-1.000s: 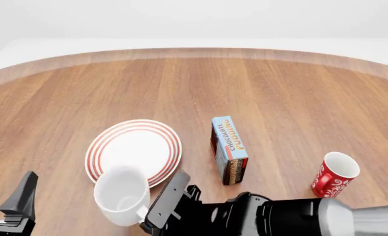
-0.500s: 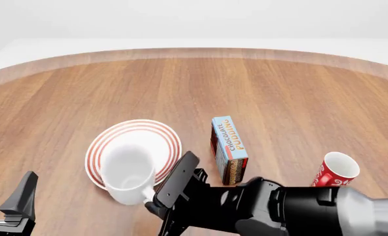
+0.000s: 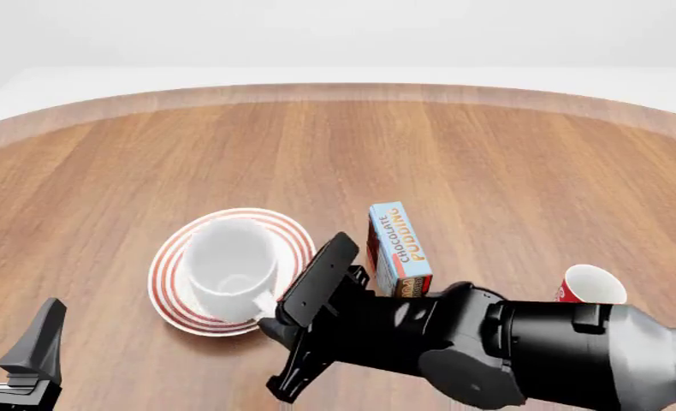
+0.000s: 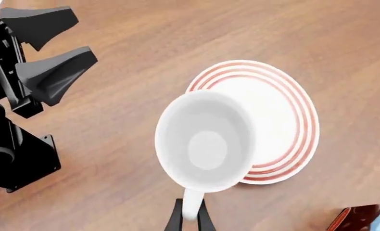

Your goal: Pick up the white mug and put it on the plate, and put the chocolate pudding to the right of the plate.

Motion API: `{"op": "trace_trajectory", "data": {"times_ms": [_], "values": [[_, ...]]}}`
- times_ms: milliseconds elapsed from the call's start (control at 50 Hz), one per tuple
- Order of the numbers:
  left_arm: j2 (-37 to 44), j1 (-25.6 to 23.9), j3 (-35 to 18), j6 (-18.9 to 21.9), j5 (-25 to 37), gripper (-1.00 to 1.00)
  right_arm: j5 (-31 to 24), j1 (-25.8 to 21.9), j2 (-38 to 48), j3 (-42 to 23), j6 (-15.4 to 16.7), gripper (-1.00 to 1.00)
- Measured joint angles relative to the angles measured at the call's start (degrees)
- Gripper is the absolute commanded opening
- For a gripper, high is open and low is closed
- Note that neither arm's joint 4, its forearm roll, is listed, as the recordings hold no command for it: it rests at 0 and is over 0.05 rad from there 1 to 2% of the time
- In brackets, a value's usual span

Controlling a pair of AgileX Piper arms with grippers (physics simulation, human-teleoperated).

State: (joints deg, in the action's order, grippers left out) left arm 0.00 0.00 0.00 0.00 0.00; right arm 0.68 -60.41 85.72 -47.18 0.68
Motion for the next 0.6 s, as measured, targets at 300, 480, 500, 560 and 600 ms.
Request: {"op": "trace_trajectory", "data": {"times_ms": [300,480,500,560,600], "values": [[0.0,0.0,0.0,0.0,0.0,1.0,0.01,1.69,0.65,-1.69,0.66,-1.0],[0.0,0.0,0.0,0.0,0.0,1.0,0.09,2.61,1.5,-2.76,0.74,-1.0],[0.0,0.0,0.0,0.0,0.0,1.0,0.09,2.69,1.6,-2.89,0.74,-1.0],[0.0,0.0,0.0,0.0,0.0,1.0,0.09,2.96,1.92,-3.29,0.79,-1.0],[0.0,0.0,0.0,0.0,0.0,1.0,0.13,3.15,2.14,-3.55,0.84,-1.0]]}}
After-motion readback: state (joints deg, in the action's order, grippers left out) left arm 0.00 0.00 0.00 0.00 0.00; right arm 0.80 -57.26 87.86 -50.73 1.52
